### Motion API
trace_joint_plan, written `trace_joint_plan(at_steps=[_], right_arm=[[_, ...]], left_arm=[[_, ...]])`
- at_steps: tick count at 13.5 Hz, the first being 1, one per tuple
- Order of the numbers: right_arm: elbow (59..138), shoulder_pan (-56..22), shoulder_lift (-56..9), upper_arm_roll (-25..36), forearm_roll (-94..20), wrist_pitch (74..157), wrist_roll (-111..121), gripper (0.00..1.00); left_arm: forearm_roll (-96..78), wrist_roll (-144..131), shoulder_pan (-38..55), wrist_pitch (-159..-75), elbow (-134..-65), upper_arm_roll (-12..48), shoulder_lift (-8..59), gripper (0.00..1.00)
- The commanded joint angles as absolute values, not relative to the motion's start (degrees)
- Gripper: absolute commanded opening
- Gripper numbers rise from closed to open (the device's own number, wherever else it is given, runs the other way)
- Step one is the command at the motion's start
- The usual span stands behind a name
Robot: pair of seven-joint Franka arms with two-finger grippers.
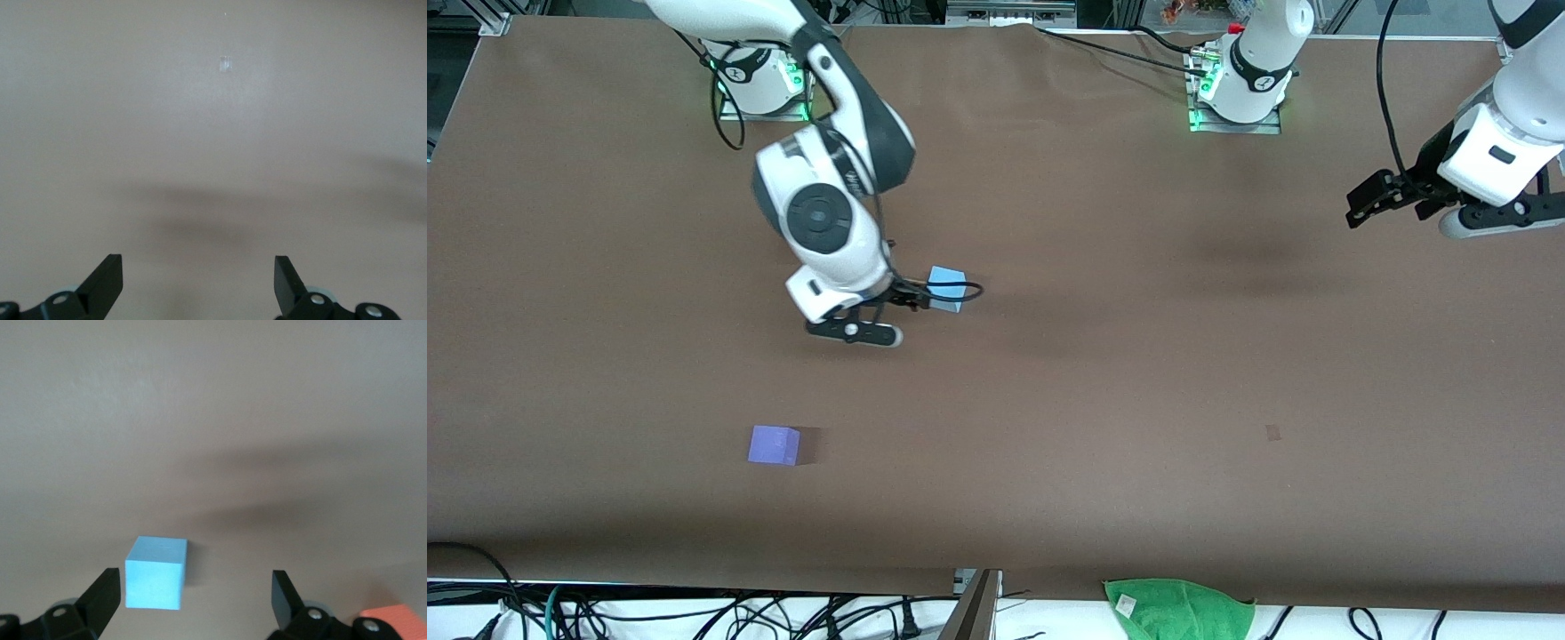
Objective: Place blue block between orange and purple blocks
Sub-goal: 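Lower the right gripper onto the light-blue block and close it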
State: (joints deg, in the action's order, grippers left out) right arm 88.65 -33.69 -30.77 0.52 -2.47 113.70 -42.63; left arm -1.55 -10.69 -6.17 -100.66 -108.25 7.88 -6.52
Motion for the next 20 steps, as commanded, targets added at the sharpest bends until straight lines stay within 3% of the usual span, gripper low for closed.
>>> trace_joint_plan(at_steps=[1,4,10,20], right_arm=[[90.2,-36.5,-32.1,1.1,-2.7,117.5,-49.5,1.00],[93.2,-38.7,-33.5,1.1,-2.7,122.9,-54.4,1.00],[98.3,-40.7,-33.6,1.1,-2.7,128.7,-59.4,1.00],[100.6,-42.3,-35.4,1.1,-2.5,131.2,-62.2,1.00]], left_arm=[[-1.5,-9.4,-6.6,-100.1,-99.4,8.2,0.9,1.00],[-1.4,-9.8,-6.5,-99.7,-95.9,8.1,3.1,1.00],[-0.9,-7.0,-6.5,-99.2,-95.5,8.0,3.5,1.00],[-1.8,-2.0,-7.2,-98.9,-95.5,7.7,5.7,1.00]])
